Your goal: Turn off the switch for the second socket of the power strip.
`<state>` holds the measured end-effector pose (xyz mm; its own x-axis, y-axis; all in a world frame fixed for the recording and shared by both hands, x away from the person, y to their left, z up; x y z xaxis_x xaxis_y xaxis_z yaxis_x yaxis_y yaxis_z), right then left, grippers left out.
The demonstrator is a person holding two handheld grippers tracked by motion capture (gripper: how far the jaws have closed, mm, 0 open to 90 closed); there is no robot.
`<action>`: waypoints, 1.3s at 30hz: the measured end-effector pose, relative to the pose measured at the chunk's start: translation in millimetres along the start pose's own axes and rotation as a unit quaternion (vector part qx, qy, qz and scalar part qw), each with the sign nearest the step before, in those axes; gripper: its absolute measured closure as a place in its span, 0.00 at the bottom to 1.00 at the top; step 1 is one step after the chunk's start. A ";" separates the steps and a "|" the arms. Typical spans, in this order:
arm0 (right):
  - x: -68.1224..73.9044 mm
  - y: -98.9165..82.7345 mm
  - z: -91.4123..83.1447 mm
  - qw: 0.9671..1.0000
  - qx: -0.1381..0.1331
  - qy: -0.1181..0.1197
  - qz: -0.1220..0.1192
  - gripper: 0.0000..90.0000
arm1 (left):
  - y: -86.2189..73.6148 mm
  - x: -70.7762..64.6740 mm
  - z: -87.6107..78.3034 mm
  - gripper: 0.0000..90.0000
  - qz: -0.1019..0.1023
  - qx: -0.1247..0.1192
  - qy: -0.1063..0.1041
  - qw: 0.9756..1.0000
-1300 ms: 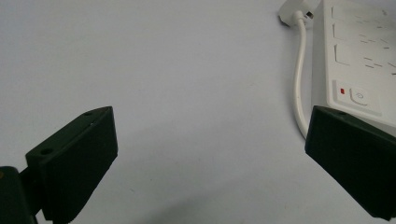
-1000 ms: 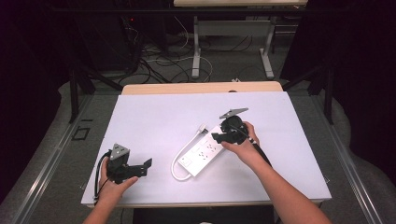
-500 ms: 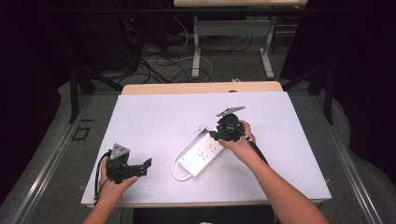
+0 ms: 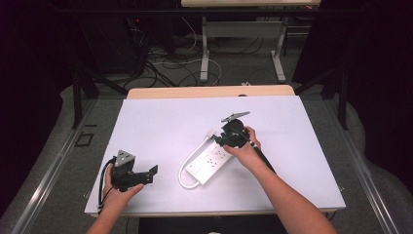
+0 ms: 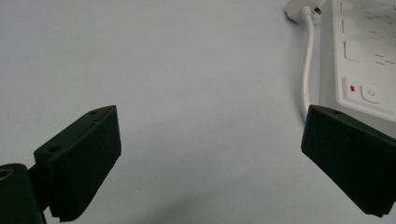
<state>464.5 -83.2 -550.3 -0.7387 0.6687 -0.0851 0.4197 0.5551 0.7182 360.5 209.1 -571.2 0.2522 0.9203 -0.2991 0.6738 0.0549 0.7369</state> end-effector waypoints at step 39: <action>12.4 -7.3 33.1 0.998 0.044 0.031 0.042 0.95 | 0.0 2.3 0.1 0.07 0.000 0.000 0.004 1.000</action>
Point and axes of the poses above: each handheld gripper's, and its own axes: z roughly forward along the jaws, y roughly out of its top, x roughly to its left, the point moved 7 cm from there along z, roughly forward along the jaws, and after that the axes turned 15 degrees about -z, right-handed, at the moved point
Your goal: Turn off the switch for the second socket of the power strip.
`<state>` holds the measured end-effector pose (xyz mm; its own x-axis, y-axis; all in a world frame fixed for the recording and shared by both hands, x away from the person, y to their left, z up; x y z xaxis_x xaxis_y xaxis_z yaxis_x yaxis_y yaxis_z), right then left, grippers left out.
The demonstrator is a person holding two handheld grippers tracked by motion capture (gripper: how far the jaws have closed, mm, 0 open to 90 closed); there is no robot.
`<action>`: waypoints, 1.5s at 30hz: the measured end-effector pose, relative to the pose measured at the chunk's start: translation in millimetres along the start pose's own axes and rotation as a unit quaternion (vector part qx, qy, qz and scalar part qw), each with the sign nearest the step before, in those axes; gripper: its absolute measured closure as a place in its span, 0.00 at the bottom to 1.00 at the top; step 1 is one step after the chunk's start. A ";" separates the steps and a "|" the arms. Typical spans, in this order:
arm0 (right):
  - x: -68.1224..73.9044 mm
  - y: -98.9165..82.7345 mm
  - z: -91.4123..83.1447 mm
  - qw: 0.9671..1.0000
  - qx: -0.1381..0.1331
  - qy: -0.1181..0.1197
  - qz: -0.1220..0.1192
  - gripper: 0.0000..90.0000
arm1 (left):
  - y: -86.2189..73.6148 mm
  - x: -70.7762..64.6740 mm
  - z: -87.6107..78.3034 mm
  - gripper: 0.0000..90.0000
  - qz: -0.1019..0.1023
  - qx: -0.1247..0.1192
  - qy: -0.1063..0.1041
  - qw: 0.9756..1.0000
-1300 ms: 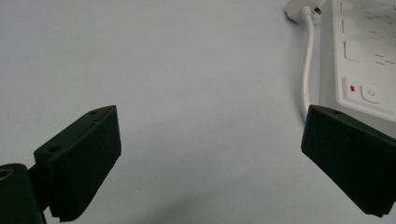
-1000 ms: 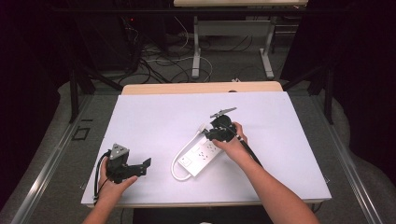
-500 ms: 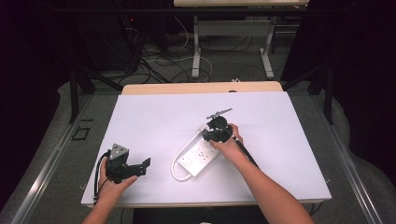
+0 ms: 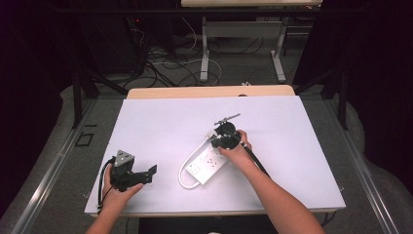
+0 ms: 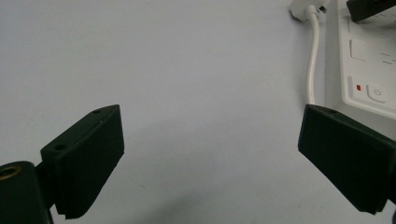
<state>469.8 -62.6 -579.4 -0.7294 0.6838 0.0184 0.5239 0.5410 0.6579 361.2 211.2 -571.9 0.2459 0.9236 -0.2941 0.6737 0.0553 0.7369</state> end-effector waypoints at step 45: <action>-2.8 -3.5 0.7 1.000 -0.016 -0.004 -0.012 0.99 | -0.4 0.8 0.6 0.09 0.000 0.001 0.004 1.000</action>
Point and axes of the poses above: each handheld gripper's, and its own axes: z roughly forward along the jaws, y roughly out of its top, x roughly to its left, the point moved 7 cm from there along z, roughly forward along the jaws, and after that the axes turned 15 degrees about -z, right-handed, at the moved point
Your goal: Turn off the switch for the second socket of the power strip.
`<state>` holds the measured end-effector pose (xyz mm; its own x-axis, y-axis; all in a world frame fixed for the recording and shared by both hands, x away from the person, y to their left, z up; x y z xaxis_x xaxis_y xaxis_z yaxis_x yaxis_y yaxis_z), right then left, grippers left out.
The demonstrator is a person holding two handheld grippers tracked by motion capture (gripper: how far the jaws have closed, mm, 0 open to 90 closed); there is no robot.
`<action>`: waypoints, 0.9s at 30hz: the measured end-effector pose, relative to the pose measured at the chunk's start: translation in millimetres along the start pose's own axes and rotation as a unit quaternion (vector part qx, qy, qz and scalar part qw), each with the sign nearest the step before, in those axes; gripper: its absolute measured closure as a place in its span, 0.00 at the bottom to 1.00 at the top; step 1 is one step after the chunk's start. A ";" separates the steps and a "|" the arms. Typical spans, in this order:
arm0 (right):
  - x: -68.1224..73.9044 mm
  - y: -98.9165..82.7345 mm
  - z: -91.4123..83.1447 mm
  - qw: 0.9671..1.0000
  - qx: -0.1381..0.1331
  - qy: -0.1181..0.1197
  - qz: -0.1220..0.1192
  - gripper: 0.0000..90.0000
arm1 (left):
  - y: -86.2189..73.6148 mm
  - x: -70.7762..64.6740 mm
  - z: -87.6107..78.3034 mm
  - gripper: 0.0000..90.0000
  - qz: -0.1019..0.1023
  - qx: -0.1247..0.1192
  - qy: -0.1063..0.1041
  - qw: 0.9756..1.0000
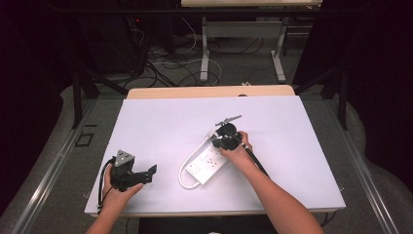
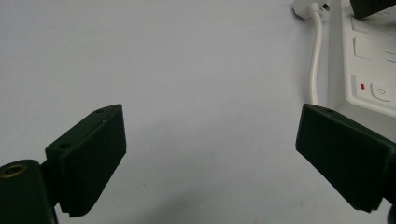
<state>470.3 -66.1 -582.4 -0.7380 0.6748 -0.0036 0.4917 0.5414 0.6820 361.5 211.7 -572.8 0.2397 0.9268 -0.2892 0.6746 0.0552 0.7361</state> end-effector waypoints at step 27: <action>0.7 4.0 -7.4 1.000 -0.017 -0.008 -0.015 0.67 | -0.1 -0.1 0.2 0.09 -0.001 0.000 0.000 1.000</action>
Point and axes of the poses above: each handheld gripper's, and its own axes: z roughly forward along the jaws, y roughly out of its top, x roughly to its left, the point moved 7 cm from there along z, roughly forward along the jaws, and after that the axes turned 15 degrees about -z, right-handed, at the moved point
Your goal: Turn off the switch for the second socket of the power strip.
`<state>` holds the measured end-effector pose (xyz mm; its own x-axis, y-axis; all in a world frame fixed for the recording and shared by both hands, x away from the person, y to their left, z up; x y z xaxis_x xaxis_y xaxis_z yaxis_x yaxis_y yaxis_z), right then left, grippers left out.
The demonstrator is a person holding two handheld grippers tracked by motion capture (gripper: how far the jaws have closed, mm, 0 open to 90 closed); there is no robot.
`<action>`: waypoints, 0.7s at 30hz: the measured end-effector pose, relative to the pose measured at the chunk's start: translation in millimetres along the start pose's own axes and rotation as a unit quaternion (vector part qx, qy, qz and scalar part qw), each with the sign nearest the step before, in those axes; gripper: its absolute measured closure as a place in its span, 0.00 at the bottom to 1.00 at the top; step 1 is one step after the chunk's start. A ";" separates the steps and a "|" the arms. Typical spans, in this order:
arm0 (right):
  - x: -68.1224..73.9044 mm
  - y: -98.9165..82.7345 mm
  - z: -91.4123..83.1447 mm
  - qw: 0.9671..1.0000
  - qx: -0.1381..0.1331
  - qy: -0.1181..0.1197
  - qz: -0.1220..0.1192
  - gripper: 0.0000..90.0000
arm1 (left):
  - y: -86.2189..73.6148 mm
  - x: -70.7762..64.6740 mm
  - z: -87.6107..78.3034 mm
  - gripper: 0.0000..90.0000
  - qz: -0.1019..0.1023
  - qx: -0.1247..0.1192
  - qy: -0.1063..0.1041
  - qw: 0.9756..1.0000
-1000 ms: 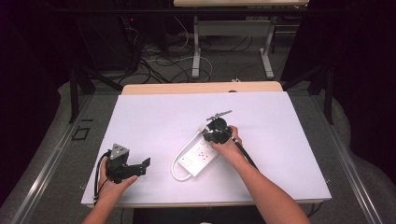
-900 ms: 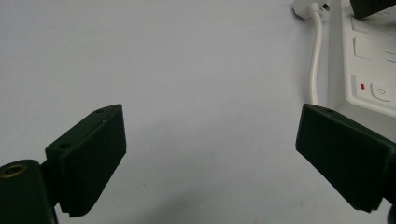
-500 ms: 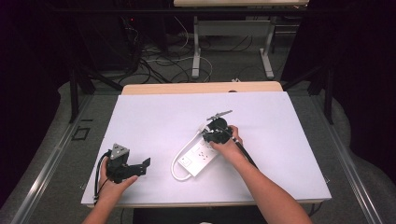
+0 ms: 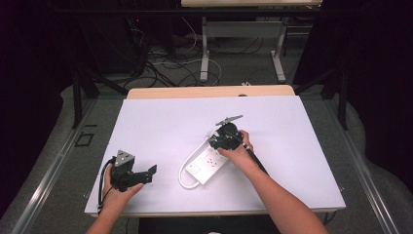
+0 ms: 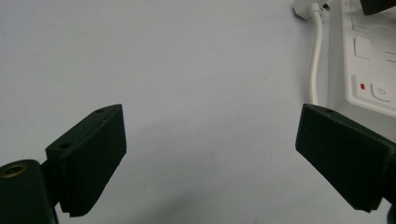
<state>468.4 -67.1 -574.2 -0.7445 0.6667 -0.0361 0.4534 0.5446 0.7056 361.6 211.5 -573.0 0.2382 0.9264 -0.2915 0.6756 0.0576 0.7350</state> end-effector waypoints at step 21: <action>5.4 5.7 -16.6 0.999 -0.026 0.011 -0.027 0.46 | -0.1 -0.1 0.1 0.09 0.000 0.003 0.000 1.000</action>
<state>458.8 -68.8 -558.7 -0.7785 0.6249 -0.0593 0.3867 0.5519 0.7389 361.6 211.4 -573.1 0.2381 0.9265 -0.2913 0.6795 0.0554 0.7316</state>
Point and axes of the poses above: each handheld gripper's, and its own axes: z roughly forward along the jaws, y roughly out of its top, x roughly to its left, the point moved 7 cm from there along z, roughly forward along the jaws, and after that the axes turned 15 degrees about -z, right-handed, at the moved point
